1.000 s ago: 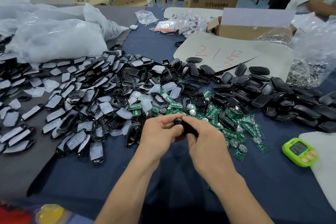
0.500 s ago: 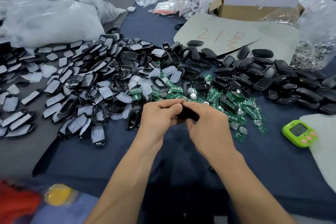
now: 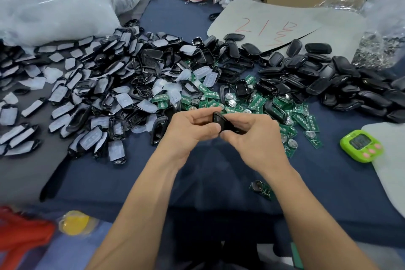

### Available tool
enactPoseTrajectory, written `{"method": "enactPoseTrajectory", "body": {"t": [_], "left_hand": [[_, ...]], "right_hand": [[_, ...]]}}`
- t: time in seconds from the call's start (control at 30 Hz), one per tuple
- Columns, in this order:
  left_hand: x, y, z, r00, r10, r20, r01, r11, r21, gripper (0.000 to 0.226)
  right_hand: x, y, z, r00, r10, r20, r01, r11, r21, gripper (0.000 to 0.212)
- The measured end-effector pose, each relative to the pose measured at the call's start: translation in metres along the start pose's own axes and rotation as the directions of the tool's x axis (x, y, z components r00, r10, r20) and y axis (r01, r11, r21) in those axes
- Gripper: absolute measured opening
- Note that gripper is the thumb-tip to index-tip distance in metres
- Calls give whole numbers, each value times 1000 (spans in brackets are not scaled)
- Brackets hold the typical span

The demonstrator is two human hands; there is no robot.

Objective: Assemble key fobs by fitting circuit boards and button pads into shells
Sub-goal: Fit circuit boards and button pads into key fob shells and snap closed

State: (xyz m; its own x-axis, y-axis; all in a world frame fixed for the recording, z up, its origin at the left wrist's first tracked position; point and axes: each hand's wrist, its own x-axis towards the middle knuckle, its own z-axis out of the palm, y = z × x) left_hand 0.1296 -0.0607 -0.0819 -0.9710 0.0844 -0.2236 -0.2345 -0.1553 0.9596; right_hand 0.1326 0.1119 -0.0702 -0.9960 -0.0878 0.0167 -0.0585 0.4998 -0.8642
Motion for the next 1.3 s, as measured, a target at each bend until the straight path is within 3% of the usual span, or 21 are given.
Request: {"method": "enactPoseTrajectory", "body": {"t": [0.17, 0.33, 0.43, 0.57, 0.77, 0.83, 0.9, 0.93, 1.0, 1.07, 1.2, 1.3], "left_hand": [[2, -3, -1, 1000, 6, 5, -6, 1000, -25, 30], [2, -3, -2, 999, 35, 20, -35, 999, -8, 33], [2, -3, -2, 999, 36, 8, -36, 999, -1, 36], [0, 2, 4, 999, 24, -39, -24, 1000, -14, 26], [10, 2, 15, 964, 29, -264, -29, 1000, 1, 18], [9, 0, 14, 954, 58, -293, -41, 997, 63, 22], [8, -1, 10, 956, 86, -279, -58, 993, 105, 28], [6, -1, 8, 963, 90, -255, -68, 993, 94, 28], [4, -2, 6, 972, 118, -203, -99, 990, 100, 28], [4, -2, 7, 972, 169, -164, -145, 978, 150, 30], [4, -3, 10, 978, 166, -127, -128, 956, 263, 19], [3, -2, 11, 980, 171, -98, -132, 940, 315, 24]], "right_hand": [[1, -3, -7, 998, -18, 62, 12, 996, 88, 62], [3, 6, -4, 997, 43, 69, -50, 993, 106, 40], [3, 3, -3, 998, 37, 60, -39, 999, 38, 40], [-2, -1, 3, 996, -92, 5, 92, 984, -153, 38], [-11, -7, 21, 973, -214, -90, 176, 933, -314, 45], [-8, -5, 19, 987, -146, -70, 127, 965, -228, 43], [2, -2, 9, 999, 37, -22, -35, 997, 70, 32], [8, 0, 3, 991, 129, 36, -134, 959, 251, 26], [15, 3, -8, 959, 211, 189, -275, 849, 451, 25], [17, 5, -15, 942, 191, 275, -306, 826, 474, 27], [17, 12, -16, 989, 129, 78, -145, 956, 255, 23], [13, 11, -10, 997, 75, 7, -74, 966, 246, 21]]}}
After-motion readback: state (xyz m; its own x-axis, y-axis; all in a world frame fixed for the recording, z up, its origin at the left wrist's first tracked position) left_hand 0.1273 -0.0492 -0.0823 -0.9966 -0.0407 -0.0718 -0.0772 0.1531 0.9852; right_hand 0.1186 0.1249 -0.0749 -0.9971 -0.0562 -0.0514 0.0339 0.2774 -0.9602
